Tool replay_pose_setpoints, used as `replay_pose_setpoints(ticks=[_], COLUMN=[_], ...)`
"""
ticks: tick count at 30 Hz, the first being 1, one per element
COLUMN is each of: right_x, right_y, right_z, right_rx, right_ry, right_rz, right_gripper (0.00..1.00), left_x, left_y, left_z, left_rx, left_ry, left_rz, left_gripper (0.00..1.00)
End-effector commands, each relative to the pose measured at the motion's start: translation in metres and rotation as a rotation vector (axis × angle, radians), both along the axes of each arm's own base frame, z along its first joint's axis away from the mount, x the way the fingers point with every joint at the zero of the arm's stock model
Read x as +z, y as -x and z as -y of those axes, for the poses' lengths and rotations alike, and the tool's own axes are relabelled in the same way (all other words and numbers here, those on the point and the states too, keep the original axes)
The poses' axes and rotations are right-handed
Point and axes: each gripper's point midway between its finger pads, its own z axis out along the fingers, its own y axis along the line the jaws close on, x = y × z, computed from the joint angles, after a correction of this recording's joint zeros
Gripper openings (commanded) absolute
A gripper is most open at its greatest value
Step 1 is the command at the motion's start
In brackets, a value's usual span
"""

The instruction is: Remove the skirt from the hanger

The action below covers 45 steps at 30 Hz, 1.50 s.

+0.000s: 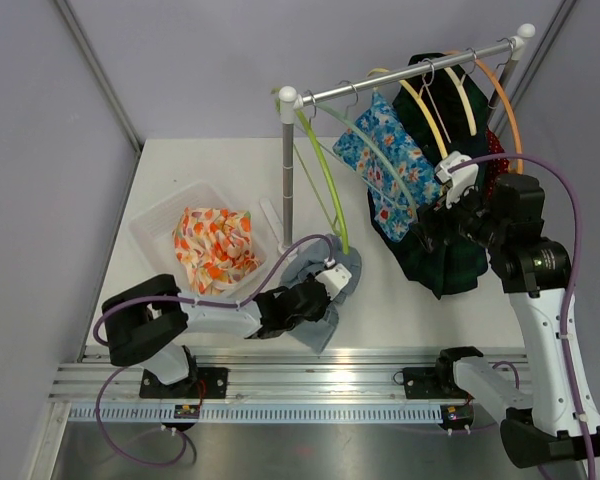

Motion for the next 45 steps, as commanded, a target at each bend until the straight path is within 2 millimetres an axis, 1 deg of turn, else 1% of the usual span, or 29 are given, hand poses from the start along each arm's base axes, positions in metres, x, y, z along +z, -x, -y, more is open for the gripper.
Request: replay_pose_setpoints(ticks=[1,2,3,4,5,7,9,10,13,14,16,17,18,22,23,26,30,33,34,35,36,37,38,39,41,42,43,44,45], right_x=[0.012,0.011,0.011,0.013,0.013,0.015,0.016,0.016,0.016,0.015,0.013,0.013,0.014,0.018,0.019,0.019,0.017,0.016,0.016,0.016,0.016,0.017,0.017,0.017,0.017,0.017,0.017,0.017,0.018], right_y=[0.002,0.002,0.001,0.002,0.001,0.0,-0.003,-0.005,-0.01,-0.011,-0.012,-0.014,-0.013,-0.01,-0.009,-0.009,-0.007,-0.004,-0.004,-0.003,-0.004,-0.003,-0.003,-0.003,-0.002,-0.002,-0.001,-0.001,0.0], right_z=[-0.002,-0.002,0.0,0.001,0.002,0.006,0.01,0.012,0.022,0.023,0.024,0.032,0.032,0.031,0.031,0.031,0.03,0.026,0.025,0.025,0.024,0.024,0.024,0.023,0.022,0.022,0.023,0.023,0.023], right_rx=[0.009,0.008,0.002,-0.001,-0.007,-0.026,-0.057,-0.07,-0.137,-0.146,-0.16,-0.191,-0.19,-0.18,-0.176,-0.174,-0.163,-0.142,-0.135,-0.132,-0.128,-0.125,-0.122,-0.119,-0.116,-0.115,-0.117,-0.115,-0.115], right_ry=[-0.048,-0.051,-0.055,-0.057,-0.058,-0.063,-0.075,-0.08,-0.109,-0.11,-0.127,-0.131,-0.134,-0.14,-0.144,-0.152,-0.157,-0.163,-0.165,-0.166,-0.166,-0.169,-0.17,-0.171,-0.172,-0.174,-0.171,-0.172,-0.172], right_rz=[0.047,0.045,0.043,0.046,0.045,0.048,0.043,0.042,0.035,0.033,0.025,0.026,0.027,0.027,0.028,0.026,0.018,0.014,0.012,0.01,0.011,0.011,0.01,0.01,0.011,0.009,0.011,0.012,0.014], right_gripper=[0.87,0.86,0.86,0.87,0.87,0.87,0.87,0.87,0.91,0.91,0.91,0.91,0.91,0.91,0.91,0.91,0.91,0.91,0.91,0.91,0.91,0.91,0.91,0.91,0.91,0.91,0.91,0.91,0.91], left_x=[-0.005,-0.003,-0.001,0.004,0.022,0.042,0.077,0.086,0.118,0.12,0.149,0.147,0.155,0.206,0.232,0.282,0.319,0.327,0.326,0.325,0.32,0.316,0.31,0.302,0.289,0.281,0.274,0.267,0.257], left_y=[0.002,0.003,0.005,0.007,0.013,0.026,0.033,0.038,0.046,0.048,0.05,0.051,0.05,0.045,0.041,0.034,0.015,0.001,-0.006,-0.009,-0.018,-0.022,-0.028,-0.038,-0.049,-0.061,-0.068,-0.074,-0.086], left_z=[0.0,0.0,-0.001,0.0,0.005,0.008,0.01,0.009,-0.009,-0.02,-0.037,-0.05,-0.059,-0.108,-0.118,-0.144,-0.187,-0.213,-0.228,-0.232,-0.246,-0.25,-0.245,-0.26,-0.26,-0.276,-0.28,-0.272,-0.288], left_rx=[0.04,0.028,0.019,0.01,-0.025,-0.078,-0.102,-0.114,-0.102,-0.086,-0.053,-0.038,-0.016,0.068,0.104,0.15,0.306,0.398,0.458,0.464,0.527,0.549,0.531,0.605,0.603,0.683,0.701,0.656,0.732], left_ry=[0.065,0.068,0.07,0.079,0.107,0.11,0.171,0.182,0.216,0.201,0.253,0.214,0.213,0.236,0.274,0.312,0.244,0.175,0.15,0.155,0.127,0.124,0.118,0.102,0.114,0.116,0.136,0.172,0.199], left_rz=[-0.017,-0.008,-0.001,0.013,0.05,0.1,0.131,0.131,0.13,0.11,0.117,0.108,0.12,0.198,0.239,0.347,0.502,0.556,0.563,0.56,0.561,0.553,0.527,0.501,0.447,0.421,0.402,0.362,0.317], left_gripper=[0.24,0.18,0.05,0.01,0.0,0.0,0.0,0.0,0.0,0.0,0.0,0.0,0.0,0.0,0.0,0.0,0.0,0.0,0.0,0.0,0.0,0.0,0.0,0.0,0.0,0.0,0.0,0.0,0.0])
